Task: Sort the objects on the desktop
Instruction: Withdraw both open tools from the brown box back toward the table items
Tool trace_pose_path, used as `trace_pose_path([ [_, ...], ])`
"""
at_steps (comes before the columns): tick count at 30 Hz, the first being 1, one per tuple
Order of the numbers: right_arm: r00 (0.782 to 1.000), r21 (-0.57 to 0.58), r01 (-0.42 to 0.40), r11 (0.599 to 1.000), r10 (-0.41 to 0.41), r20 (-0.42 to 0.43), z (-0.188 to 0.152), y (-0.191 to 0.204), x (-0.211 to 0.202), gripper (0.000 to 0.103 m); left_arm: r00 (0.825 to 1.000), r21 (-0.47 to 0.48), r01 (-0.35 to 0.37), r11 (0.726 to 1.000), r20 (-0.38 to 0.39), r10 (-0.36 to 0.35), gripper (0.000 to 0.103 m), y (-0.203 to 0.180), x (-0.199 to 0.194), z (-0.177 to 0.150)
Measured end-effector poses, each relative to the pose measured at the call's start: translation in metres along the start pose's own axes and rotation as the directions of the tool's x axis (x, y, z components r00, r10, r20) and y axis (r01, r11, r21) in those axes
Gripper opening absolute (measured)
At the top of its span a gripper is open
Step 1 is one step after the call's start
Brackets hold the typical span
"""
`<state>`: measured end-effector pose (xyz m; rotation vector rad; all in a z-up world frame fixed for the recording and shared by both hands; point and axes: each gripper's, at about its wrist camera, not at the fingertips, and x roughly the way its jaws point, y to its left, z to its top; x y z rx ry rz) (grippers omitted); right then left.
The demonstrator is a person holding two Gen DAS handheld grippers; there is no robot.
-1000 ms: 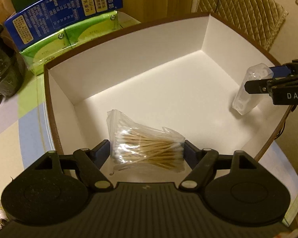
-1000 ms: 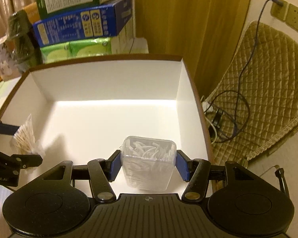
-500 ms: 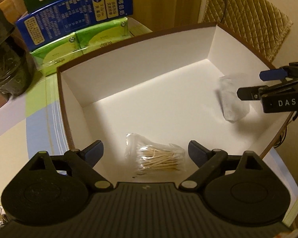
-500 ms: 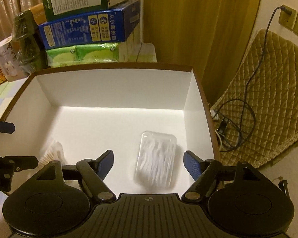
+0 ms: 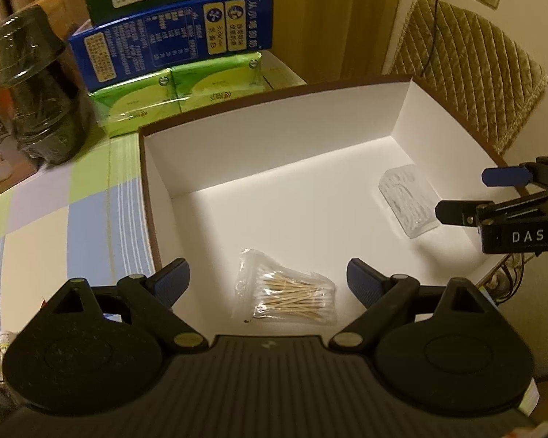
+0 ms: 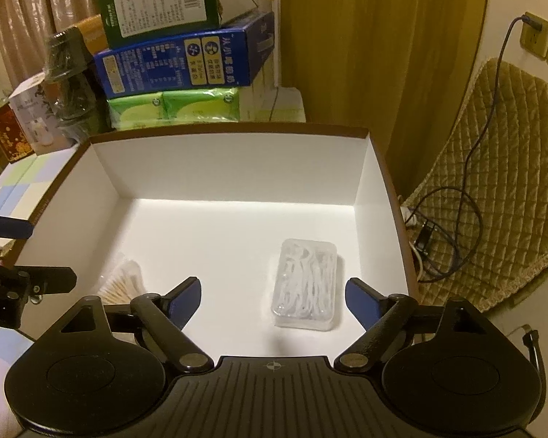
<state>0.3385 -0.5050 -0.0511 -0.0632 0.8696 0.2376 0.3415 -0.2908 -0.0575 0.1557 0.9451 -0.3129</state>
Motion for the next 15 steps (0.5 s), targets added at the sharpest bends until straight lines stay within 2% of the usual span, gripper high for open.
trace_pose_path([
  [15,0.998,0.011,-0.026,1.0,0.026,0.062,-0.008,0.023,-0.035,0.086,0.996,-0.062,-0.001,0.998,0.088,0.006,0.091,0.005,-0.061,-0.02],
])
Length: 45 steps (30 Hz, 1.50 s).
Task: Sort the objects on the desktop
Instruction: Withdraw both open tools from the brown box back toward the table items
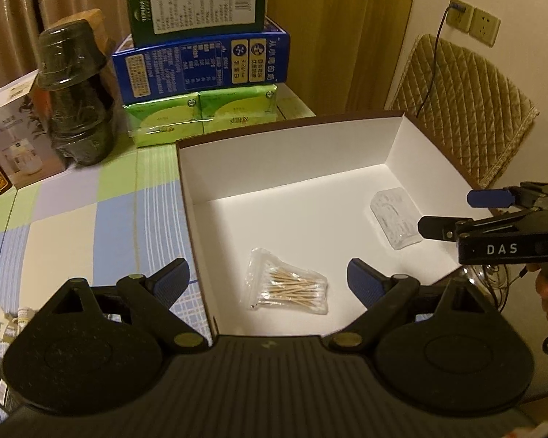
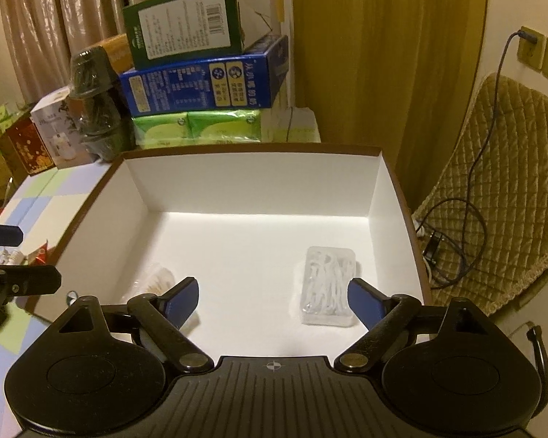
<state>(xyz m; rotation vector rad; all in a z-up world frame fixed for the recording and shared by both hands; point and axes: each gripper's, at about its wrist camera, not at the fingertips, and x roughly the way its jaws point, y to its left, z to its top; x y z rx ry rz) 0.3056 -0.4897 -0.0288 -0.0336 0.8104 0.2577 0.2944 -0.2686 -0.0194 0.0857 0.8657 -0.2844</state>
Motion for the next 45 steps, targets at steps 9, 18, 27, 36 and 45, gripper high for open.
trace_pose_path([
  [9,0.999,0.026,-0.002,1.0,0.001,0.036,-0.016,0.028,-0.035,0.087,0.999,-0.015,0.026,1.0,0.033,-0.026,0.091,0.013,-0.039,-0.023],
  [18,0.999,0.02,-0.038,0.999,0.037,0.037,-0.035,0.079,-0.059,0.088,1.0,-0.041,0.026,0.999,0.017,-0.025,0.091,0.047,-0.074,-0.058],
  [27,0.996,0.02,-0.087,0.996,0.088,-0.007,-0.057,0.125,-0.06,0.089,1.0,-0.075,0.016,0.997,-0.009,-0.016,0.091,0.083,-0.101,-0.096],
  [36,0.982,-0.004,-0.183,0.983,0.182,-0.049,-0.069,0.179,-0.044,0.089,0.998,-0.153,-0.051,0.987,-0.043,0.045,0.091,0.129,-0.12,-0.125],
  [45,0.969,-0.054,-0.24,0.969,0.236,-0.068,-0.073,0.225,-0.022,0.088,0.989,-0.244,-0.14,0.96,-0.09,0.121,0.091,0.175,-0.13,-0.154],
])
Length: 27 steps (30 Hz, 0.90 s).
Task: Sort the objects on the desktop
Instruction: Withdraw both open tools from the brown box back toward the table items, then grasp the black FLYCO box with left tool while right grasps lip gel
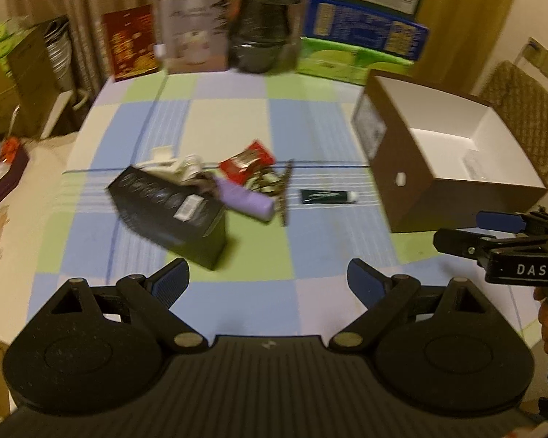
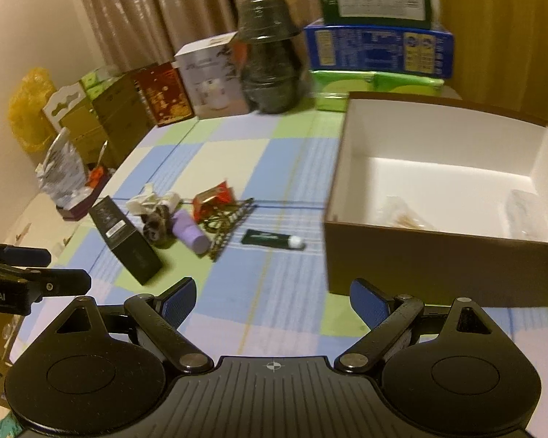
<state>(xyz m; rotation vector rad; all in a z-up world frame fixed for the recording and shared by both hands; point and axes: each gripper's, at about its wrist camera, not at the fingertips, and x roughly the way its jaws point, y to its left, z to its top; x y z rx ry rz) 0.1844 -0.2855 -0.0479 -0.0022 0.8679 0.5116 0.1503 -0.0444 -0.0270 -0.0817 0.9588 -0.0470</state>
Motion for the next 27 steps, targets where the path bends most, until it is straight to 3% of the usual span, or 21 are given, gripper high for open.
trace_pose_path([
  [12,1.0,-0.009,-0.01,1.0,0.01,-0.008,0.003,0.028,0.042,0.088,0.997,-0.105,-0.078,0.991,-0.012,0.078,0.092,0.045,0.025,0.01],
  [27,0.999,0.044,0.035,0.998,-0.033,-0.042,0.009,0.028,0.073,0.088,0.982,-0.191,-0.181,0.965,-0.088,0.167,0.092,0.07,0.109,0.054],
])
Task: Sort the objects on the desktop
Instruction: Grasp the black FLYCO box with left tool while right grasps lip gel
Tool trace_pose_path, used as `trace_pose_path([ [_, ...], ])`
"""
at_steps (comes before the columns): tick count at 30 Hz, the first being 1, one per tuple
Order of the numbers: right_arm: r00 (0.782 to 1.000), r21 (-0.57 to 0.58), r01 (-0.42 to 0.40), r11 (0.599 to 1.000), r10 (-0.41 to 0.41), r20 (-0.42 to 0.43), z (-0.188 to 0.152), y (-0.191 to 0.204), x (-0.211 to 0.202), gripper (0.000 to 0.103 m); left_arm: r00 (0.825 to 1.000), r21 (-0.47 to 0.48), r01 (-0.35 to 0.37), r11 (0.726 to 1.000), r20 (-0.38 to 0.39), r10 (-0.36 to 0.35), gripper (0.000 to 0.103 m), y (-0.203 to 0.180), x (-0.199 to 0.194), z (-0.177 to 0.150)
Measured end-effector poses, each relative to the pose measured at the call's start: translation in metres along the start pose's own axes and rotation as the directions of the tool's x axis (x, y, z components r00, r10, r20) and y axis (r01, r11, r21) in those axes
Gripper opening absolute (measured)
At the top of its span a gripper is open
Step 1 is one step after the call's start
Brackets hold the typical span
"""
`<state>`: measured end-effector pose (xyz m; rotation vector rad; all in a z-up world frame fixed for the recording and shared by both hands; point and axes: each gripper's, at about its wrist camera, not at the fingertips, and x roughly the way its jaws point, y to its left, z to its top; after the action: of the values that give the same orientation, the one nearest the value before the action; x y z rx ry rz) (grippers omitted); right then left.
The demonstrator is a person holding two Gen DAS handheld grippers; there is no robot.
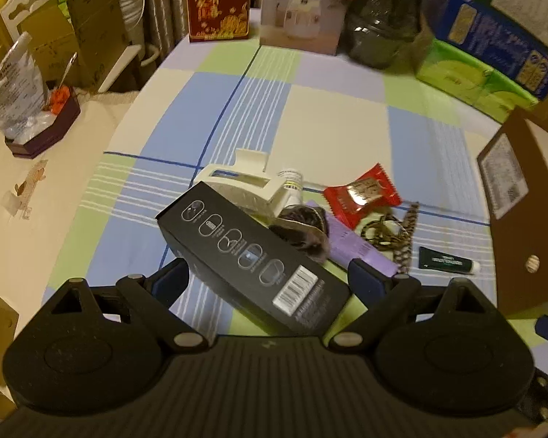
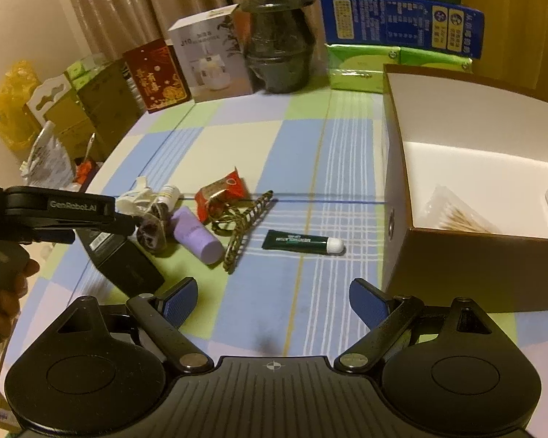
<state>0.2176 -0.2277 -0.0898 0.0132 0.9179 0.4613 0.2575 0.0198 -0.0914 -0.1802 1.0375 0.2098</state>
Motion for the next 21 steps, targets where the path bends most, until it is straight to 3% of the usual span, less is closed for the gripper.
trace_pose_path([
  [5,1.0,0.025,0.011,1.0,-0.011,-0.009,0.002,0.0,0.01,0.088,0.999,0.022,-0.01,1.0,-0.038,0.011,0.089,0.003,0.018,0.005],
  [7,1.0,0.033,0.018,0.999,-0.017,-0.007,0.002,0.002,0.016,0.088,0.999,0.049,-0.02,0.999,-0.044,0.022,0.08,0.005,0.021,0.006],
  [12,0.996,0.058,0.08,0.995,-0.082,0.037,0.0,0.009,0.03,0.087,0.997,0.146,-0.041,0.988,-0.063,0.05,0.041,0.013,0.028,0.005],
  [21,0.973,0.09,0.215,0.972,-0.222,0.068,-0.003,0.013,0.072,0.086,0.996,0.218,-0.071,0.973,-0.044,0.082,0.041,0.032,0.031,0.005],
])
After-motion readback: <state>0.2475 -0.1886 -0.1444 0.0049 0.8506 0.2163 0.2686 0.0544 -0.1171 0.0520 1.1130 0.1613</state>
